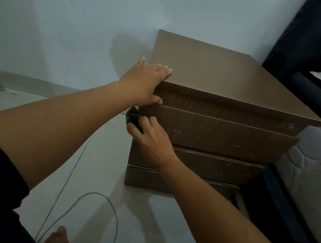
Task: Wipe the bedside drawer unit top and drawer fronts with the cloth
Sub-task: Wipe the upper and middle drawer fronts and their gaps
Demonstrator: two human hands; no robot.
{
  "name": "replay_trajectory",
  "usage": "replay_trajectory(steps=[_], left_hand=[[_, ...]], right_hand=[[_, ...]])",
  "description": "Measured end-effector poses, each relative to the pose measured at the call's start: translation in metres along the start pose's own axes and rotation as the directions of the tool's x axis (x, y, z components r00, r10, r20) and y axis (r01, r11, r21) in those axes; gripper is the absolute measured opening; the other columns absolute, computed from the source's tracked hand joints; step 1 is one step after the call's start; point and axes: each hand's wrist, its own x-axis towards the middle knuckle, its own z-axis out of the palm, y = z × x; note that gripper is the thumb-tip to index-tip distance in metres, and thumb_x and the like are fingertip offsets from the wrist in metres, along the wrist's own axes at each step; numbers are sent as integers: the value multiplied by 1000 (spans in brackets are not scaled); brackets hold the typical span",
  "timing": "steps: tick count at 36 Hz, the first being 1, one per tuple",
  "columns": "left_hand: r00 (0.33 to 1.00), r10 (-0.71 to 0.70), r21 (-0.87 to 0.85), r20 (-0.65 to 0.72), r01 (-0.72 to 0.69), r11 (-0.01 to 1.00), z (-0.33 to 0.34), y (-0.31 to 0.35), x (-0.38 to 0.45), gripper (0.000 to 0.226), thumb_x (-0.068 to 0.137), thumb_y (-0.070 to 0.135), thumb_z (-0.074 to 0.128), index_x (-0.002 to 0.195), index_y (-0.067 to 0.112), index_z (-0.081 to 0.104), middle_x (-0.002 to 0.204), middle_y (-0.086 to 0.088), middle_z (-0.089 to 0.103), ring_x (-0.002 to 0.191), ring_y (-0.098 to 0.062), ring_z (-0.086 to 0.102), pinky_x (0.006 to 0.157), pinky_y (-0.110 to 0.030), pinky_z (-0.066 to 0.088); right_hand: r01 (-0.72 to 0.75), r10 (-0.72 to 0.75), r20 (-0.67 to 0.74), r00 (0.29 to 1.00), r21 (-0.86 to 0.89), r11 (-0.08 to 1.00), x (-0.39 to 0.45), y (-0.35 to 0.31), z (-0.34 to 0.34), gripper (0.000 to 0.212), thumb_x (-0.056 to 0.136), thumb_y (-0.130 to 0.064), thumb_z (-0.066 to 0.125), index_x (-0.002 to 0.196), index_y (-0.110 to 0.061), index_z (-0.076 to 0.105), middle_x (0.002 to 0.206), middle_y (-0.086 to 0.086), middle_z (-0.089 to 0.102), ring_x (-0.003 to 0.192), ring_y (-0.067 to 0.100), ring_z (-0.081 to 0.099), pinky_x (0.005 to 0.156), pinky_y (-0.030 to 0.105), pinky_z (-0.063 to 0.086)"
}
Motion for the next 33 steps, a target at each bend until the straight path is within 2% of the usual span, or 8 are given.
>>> replay_trajectory(steps=[2,4,9,14,19,26,30,33], left_hand=[[1000,-2,-9,-3,2,1000,0,1,0,87,81,45,67,148,17,20,155,-3,27,144,-20,21,119,-45,6],[1000,-5,-12,-3,5,1000,0,2,0,87,81,45,67,148,17,20,155,-3,27,144,-21,21,119,-45,7],[1000,-9,7,9,9,1000,0,2,-1,89,80,44,67,149,16,18,155,-4,26,144,-21,20,118,-45,5],[1000,-11,23,15,10,1000,-2,4,-1,89,80,43,68,148,16,18,155,-4,25,144,-22,21,118,-45,6],[1000,-13,23,15,13,1000,-2,2,0,90,79,42,69,148,16,19,155,-5,25,144,-22,20,118,-45,6],[1000,-19,25,13,19,1000,-1,3,0,90,79,42,69,148,16,19,155,-5,26,144,-22,21,118,-45,7],[1000,-21,46,18,20,999,-2,5,0,90,79,43,69,148,15,18,155,-6,26,144,-23,21,118,-45,6],[1000,-18,61,20,17,998,-2,5,-1,89,79,43,69,148,15,19,155,-7,25,144,-23,21,118,-46,6]], right_hand=[[-14,14,2,1000,14,1000,-1,-4,2,30,76,-6,51,105,-13,47,88,16,60,65,25,51,50,30,42],[-39,39,14,999,12,999,-1,-7,4,34,74,-6,59,103,-14,44,88,16,60,65,25,50,50,30,40],[-139,146,119,982,-58,989,-1,-10,8,39,65,-10,73,101,-17,58,88,14,59,65,24,50,50,29,37],[-202,233,185,955,-170,964,-5,-6,11,34,64,-14,74,95,-22,62,77,9,59,59,23,53,48,29,39],[-225,259,196,946,-180,958,-4,-5,12,35,61,-14,77,93,-22,65,75,9,60,58,24,54,45,28,40],[-278,303,222,927,-135,951,-16,-4,12,55,55,-10,81,105,-22,64,80,11,63,57,25,57,43,26,44],[-323,346,238,908,-129,937,-21,-3,11,65,56,-11,81,110,-23,46,84,13,65,56,25,58,40,26,43],[-343,367,244,898,-136,929,-24,-1,11,60,55,-13,83,107,-23,54,82,11,64,54,24,57,38,25,42]])
